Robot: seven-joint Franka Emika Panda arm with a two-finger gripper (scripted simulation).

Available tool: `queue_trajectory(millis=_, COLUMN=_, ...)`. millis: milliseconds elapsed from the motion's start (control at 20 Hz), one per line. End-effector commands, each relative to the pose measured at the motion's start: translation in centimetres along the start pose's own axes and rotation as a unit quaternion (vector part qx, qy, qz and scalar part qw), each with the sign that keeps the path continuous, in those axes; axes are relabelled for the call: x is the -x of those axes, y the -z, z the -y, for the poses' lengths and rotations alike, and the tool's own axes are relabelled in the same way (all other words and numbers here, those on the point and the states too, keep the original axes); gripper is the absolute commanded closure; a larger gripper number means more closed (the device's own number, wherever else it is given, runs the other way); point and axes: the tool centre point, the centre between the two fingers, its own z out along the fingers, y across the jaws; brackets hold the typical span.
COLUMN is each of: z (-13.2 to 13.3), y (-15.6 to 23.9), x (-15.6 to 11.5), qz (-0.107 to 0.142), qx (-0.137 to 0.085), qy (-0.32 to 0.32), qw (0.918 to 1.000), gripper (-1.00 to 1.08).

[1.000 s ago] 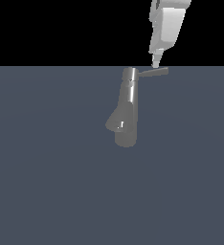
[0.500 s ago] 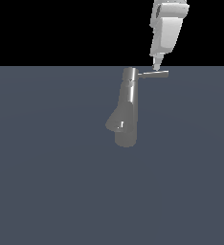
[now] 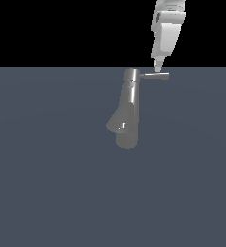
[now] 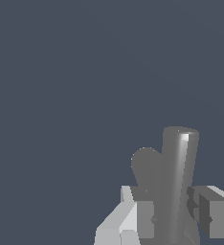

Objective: Turn on the faucet by rotating a designated handle.

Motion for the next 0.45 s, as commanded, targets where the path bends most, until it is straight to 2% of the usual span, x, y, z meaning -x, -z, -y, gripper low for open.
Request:
queue_trajectory(millis=0, z=0.0, y=-2.9, x=-1.6, qz=0.0, qx=0.02, qy=-0.011, qw=0.9997, gripper=1.08)
queue_trajectory(millis=400, z=1.6, y=-3.9, x=-2.4, qz=-0.001, qx=0.022, qy=-0.016, qw=0.9996, gripper=1.08)
